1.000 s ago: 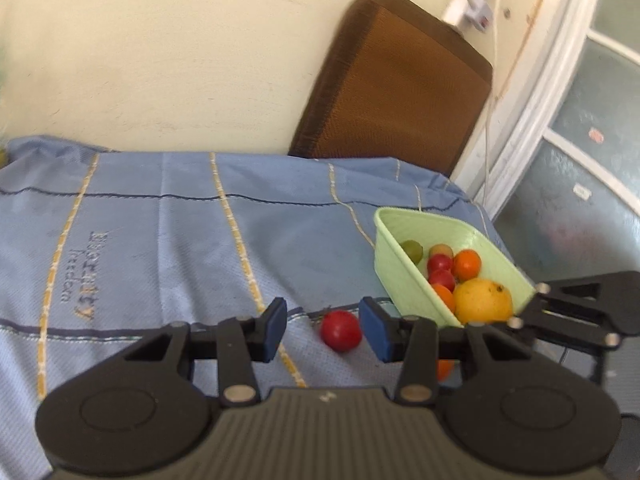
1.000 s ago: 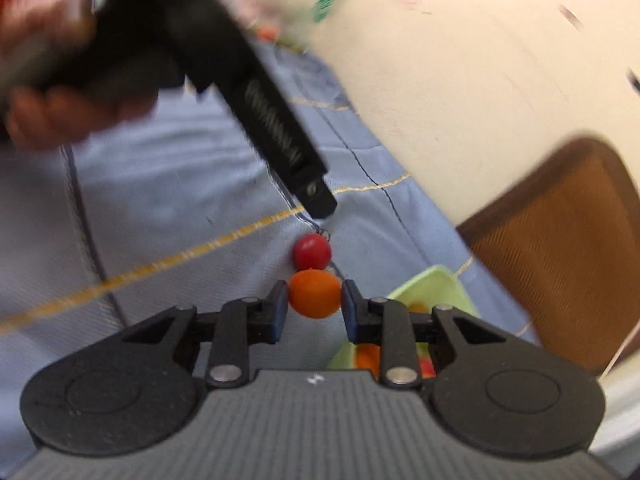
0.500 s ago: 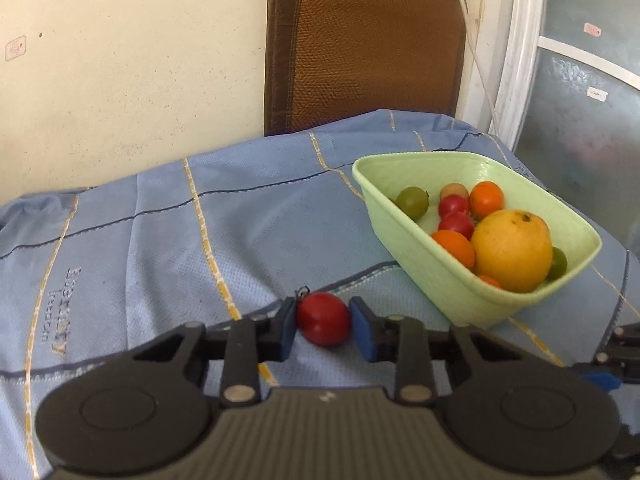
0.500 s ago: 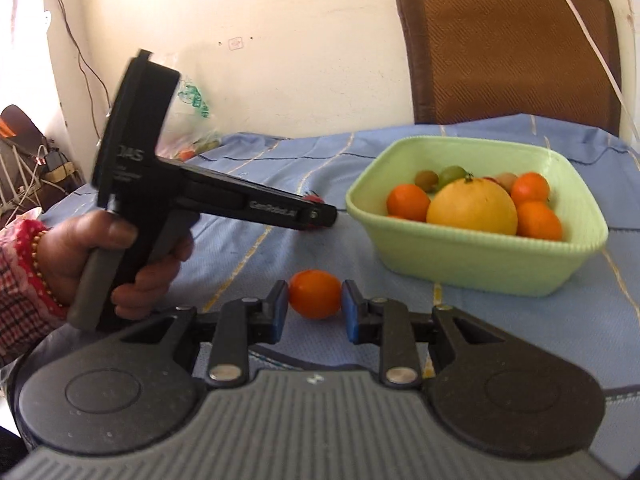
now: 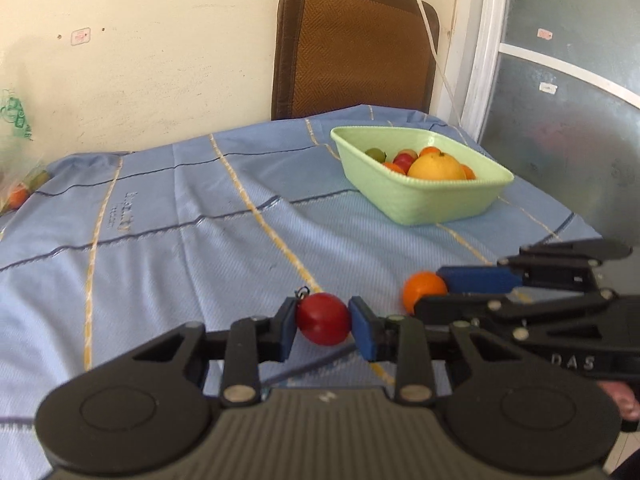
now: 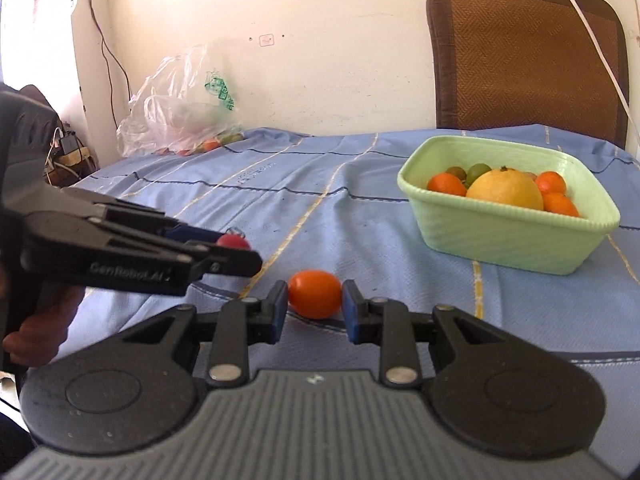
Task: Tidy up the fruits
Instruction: 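Grasp a red cherry tomato with the left tool while the right tool grasps an orange one, then carry both tomatoes over the basket and open both tools to drop them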
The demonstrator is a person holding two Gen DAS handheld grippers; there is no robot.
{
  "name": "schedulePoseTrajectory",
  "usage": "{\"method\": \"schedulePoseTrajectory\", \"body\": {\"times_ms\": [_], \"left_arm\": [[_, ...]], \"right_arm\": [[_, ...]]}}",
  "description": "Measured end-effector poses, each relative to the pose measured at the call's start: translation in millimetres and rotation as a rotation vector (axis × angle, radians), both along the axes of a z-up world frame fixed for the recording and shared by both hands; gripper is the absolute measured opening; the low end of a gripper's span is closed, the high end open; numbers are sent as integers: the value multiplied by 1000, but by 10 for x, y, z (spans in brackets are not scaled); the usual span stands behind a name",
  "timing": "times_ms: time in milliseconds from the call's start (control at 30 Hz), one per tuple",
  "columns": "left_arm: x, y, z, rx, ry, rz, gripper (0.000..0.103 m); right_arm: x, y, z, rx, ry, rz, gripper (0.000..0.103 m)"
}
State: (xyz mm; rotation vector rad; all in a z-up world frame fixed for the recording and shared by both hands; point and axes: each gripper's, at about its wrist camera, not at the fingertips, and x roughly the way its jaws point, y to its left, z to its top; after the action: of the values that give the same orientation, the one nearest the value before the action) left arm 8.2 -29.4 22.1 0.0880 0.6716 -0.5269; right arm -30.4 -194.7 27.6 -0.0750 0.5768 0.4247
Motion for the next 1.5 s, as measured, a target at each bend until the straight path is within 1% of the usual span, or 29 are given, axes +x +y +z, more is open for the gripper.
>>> {"method": "schedulePoseTrajectory", "body": {"times_ms": [167, 233, 333, 433, 567, 633, 700, 800, 900, 967, 1100, 1233, 1300, 1400, 1500], "left_arm": [[-48, 10, -35, 3, -7, 20, 31], [-75, 6, -19, -1, -14, 28, 40], [-153, 7, -3, 10, -39, 36, 42], [-190, 30, -13, 14, -37, 54, 44], [-171, 62, -52, 24, -23, 83, 43], [-169, 65, -71, 30, -26, 87, 40], [-170, 68, -76, 26, -30, 79, 33], [-152, 51, -69, 21, -22, 75, 32], [-91, 30, -23, -9, 5, 50, 32], [-2, -24, 66, -29, 7, 28, 32], [258, -242, 306, -73, -10, -21, 32], [631, -569, 495, -129, -20, -65, 32], [846, -721, 514, -157, -1, -63, 32], [1166, -928, 482, -204, 53, -71, 32], [1367, -1118, 415, -191, 62, -58, 32]], "right_arm": [[-10, 32, -6, -23, -4, -6, 33], [-10, 40, -10, -28, -3, -7, 33], [-15, 71, -18, -35, -7, -10, 33], [1, 101, -38, -44, -9, -11, 34], [38, 114, -92, -47, 11, -10, 34], [28, 115, -106, -47, 3, -9, 34], [11, 131, -101, -51, -3, -3, 32], [5, 110, -92, -47, -6, 3, 31], [-9, 76, -48, -17, -27, -5, 31], [2, 13, 35, 4, -59, -16, 31], [108, -177, 268, 31, -159, -82, 31], [348, -424, 386, 47, -208, -162, 31], [529, -603, 413, 87, -196, -212, 31], [783, -852, 417, 165, -151, -261, 31], [966, -961, 375, 179, -121, -294, 31]]}}
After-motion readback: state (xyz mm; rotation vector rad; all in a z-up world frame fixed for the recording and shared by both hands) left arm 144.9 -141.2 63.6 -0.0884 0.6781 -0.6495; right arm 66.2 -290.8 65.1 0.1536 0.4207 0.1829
